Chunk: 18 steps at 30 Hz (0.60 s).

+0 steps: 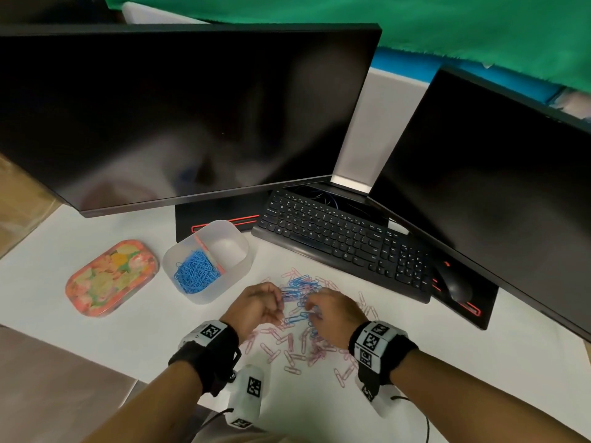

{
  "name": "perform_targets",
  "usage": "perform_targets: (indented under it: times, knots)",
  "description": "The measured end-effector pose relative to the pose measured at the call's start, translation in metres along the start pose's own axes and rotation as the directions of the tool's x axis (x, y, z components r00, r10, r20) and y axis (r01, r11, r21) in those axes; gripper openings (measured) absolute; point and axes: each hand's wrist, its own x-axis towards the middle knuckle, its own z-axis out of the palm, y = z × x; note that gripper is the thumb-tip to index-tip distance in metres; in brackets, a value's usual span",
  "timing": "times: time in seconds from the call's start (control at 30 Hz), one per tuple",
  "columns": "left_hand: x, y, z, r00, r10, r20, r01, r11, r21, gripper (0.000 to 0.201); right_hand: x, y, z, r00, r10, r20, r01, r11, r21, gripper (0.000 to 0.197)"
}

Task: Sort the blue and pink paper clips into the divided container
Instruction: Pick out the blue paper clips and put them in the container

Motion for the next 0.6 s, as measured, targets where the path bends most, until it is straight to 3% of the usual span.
perform_targets:
  times: [0.17,0.27,0.47,0.6]
  knots:
    - [0.000,0.001,0.006,0.993,-0.099,-0.070,0.082,0.972,-0.219,0.011,0.015,-0.016,0.016,0.982,-0.140,0.130,0.168,0.959,-0.230,0.020]
    - [0.001,0.000,0.004,0.980,-0.151,-0.131,0.112,0.957,-0.266,0.015,0.023,-0.020,0.022,0.979,-0.134,0.155,0.175,0.940,-0.294,0.018]
    - [0.006,-0.006,0.000,0.957,-0.208,-0.201,0.125,0.925,-0.360,0.020,0.029,-0.023,0.021,0.974,-0.125,0.190,0.176,0.944,-0.280,0.018]
    - [0.009,-0.006,0.002,0.926,-0.263,-0.272,0.190,0.945,-0.266,0.018,0.025,-0.024,0.018,0.963,-0.188,0.193,0.229,0.948,-0.221,0.024]
